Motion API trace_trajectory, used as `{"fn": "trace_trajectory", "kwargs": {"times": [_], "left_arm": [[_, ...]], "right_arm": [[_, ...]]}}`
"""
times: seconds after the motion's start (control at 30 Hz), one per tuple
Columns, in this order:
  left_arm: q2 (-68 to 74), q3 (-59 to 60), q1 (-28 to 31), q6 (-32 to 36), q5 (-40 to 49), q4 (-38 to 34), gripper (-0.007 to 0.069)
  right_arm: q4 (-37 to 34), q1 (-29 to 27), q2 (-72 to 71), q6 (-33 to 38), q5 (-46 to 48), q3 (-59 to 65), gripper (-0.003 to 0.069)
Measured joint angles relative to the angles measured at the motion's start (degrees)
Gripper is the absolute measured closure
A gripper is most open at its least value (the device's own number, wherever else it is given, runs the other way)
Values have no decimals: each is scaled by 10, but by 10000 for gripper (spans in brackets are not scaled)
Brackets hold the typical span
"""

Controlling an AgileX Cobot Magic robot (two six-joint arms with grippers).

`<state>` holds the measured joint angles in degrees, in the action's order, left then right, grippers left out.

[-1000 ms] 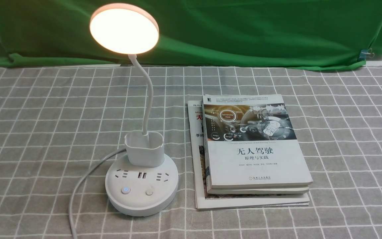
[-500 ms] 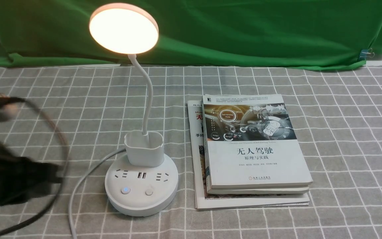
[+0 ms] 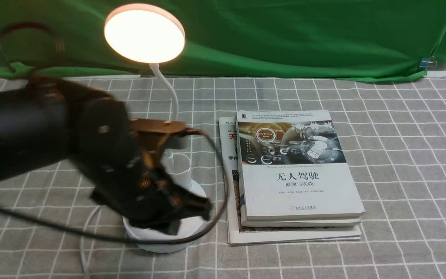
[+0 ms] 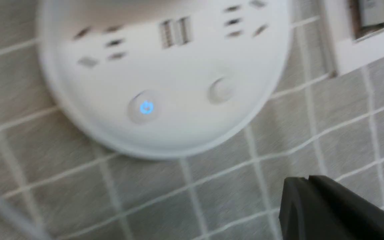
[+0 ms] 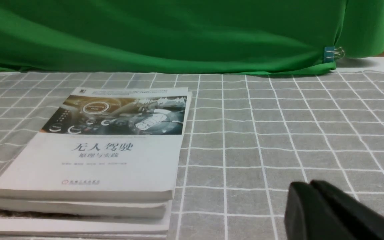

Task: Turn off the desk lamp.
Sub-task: Use the left arm to press the button switch on the lamp holder

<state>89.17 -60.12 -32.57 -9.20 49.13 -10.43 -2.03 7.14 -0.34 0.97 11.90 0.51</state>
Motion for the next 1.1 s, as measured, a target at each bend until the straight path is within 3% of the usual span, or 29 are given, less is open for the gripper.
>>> {"fn": "trace_trajectory", "kwargs": {"times": [0.43, 0.73, 1.1], "left_arm": [[105, -112, 0, -10, 73, 19, 624], [121, -116, 14, -10, 88, 47, 624], [136, -116, 29, 8, 79, 21, 624]], "right_arm": [[0, 0, 0, 0, 0, 0, 624], [0, 0, 0, 0, 0, 0, 624], [0, 0, 0, 0, 0, 0, 624]]}}
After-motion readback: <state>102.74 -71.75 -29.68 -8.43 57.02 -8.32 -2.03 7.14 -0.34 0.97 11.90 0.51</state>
